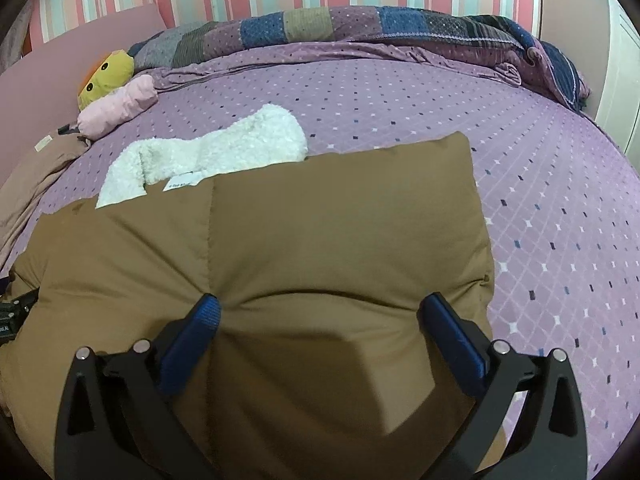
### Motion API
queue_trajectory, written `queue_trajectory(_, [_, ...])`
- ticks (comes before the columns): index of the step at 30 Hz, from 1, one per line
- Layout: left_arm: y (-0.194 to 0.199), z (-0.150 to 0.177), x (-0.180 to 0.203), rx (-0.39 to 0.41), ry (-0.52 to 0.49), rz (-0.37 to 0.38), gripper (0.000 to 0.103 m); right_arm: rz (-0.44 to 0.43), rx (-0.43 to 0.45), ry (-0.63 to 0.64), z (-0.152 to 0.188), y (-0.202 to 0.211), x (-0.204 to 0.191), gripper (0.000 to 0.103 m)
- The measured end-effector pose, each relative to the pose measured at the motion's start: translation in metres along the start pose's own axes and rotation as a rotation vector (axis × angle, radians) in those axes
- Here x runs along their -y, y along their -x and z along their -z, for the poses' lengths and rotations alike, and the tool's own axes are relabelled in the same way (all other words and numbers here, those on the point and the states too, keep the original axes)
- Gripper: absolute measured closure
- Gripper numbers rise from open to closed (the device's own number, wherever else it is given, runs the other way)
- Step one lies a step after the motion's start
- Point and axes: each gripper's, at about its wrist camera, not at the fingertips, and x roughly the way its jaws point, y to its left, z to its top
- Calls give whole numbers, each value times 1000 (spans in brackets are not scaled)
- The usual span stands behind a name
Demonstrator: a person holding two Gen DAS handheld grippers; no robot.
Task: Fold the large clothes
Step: 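Press down on the folded jacket with both grippers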
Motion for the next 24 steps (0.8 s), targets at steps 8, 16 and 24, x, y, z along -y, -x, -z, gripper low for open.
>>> queue_trajectory(8, [-4, 7, 0, 59, -6, 13, 3, -12, 37, -12, 3, -8, 2, 1])
queue_trajectory(16, [-5, 19, -2, 117, 11, 30, 3, -38, 71, -32, 8, -9, 8, 1])
queue_trajectory(24, [-5, 26, -4, 144, 15, 35, 3, -50, 80, -38, 10, -10, 9, 1])
